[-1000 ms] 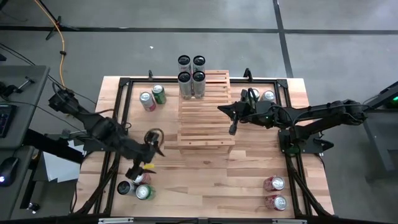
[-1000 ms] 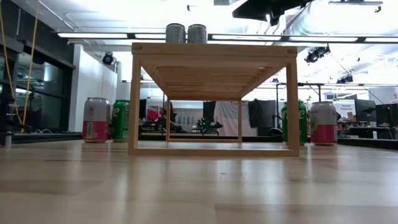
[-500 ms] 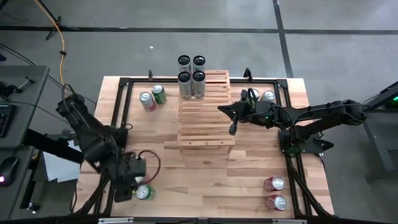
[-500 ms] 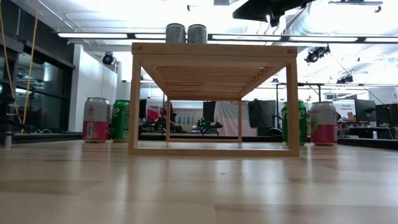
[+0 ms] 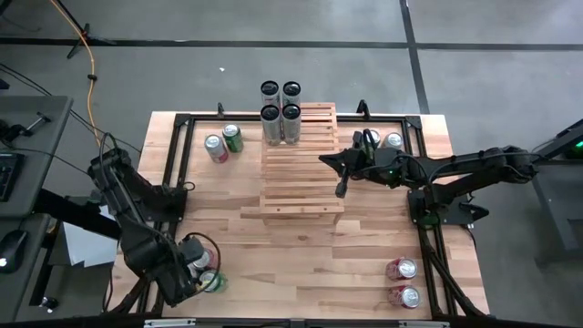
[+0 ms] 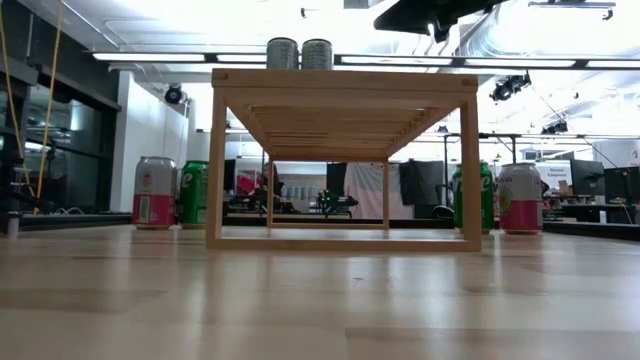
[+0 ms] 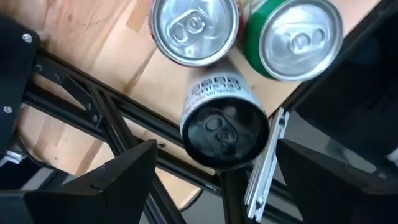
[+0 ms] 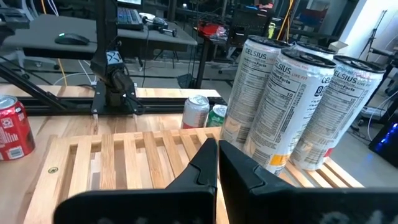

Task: Place canned beverage on shelf
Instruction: Put the white pink soda can aligned with the other white pink soda cans on the shelf

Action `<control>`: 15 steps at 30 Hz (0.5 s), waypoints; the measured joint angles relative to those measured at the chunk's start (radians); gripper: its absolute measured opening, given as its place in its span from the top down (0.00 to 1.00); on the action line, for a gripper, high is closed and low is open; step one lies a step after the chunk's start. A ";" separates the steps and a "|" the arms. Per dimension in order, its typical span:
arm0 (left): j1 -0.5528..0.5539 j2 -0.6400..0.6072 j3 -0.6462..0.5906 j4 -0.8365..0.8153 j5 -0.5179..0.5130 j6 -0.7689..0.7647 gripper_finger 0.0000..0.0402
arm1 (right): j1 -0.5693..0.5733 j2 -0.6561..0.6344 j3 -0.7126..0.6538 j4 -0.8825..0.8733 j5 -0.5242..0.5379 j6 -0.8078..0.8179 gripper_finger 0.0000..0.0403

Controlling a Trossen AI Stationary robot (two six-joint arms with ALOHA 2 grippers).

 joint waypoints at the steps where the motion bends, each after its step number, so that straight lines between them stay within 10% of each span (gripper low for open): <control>1: 0.000 0.004 0.000 0.002 -0.003 -0.009 0.20 | 0.000 0.000 0.000 0.000 0.000 -0.004 1.00; 15: 0.007 0.028 0.000 -0.007 -0.018 -0.141 0.20 | 0.000 0.000 0.000 -0.001 0.000 -0.010 1.00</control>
